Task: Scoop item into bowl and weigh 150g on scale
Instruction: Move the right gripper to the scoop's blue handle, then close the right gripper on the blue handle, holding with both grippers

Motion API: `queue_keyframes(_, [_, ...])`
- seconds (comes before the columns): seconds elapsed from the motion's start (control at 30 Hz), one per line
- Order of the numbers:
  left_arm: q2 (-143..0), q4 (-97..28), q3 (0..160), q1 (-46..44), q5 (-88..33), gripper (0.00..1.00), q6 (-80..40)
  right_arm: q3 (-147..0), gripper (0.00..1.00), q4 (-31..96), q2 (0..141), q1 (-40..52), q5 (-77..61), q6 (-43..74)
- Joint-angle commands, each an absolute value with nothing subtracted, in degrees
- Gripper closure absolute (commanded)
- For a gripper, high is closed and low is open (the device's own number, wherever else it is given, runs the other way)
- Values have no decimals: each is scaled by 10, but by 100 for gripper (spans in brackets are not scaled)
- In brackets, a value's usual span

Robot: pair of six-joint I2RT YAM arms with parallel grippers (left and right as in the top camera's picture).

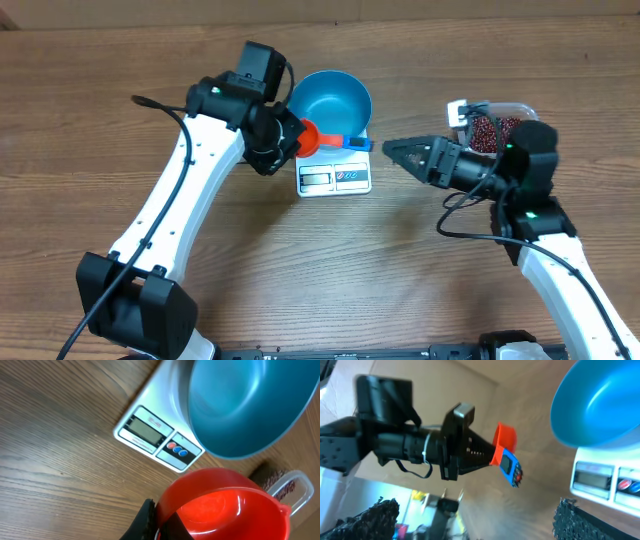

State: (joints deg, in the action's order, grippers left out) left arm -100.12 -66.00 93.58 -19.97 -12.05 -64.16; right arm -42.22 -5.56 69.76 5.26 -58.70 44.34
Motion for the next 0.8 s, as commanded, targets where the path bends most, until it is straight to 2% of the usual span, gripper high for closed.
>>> queue_keyframes(0.0, [-992,-654,947,-210,-140,96,-641,-432,0,-74,710,72,-594,465])
queue_keyframes(0.33, [-992,-634,947,-240,-179,96,-630,-432,0,-68,718,74,-553,465])
queue_keyframes(0.43, [-992,-628,947,-249,-176,96,-630,-432,11,-68,718,74,-553,465])
queue_keyframes(0.5, [-992,-627,947,-252,-177,96,-630,-432,21,-68,718,74,-550,465])
queue_keyframes(0.63, [-992,-627,947,-256,-180,96,-629,-432,32,-67,718,74,-544,464])
queue_keyframes(0.77, [-992,-626,947,-267,-178,96,-625,-431,32,-63,718,74,-534,465])
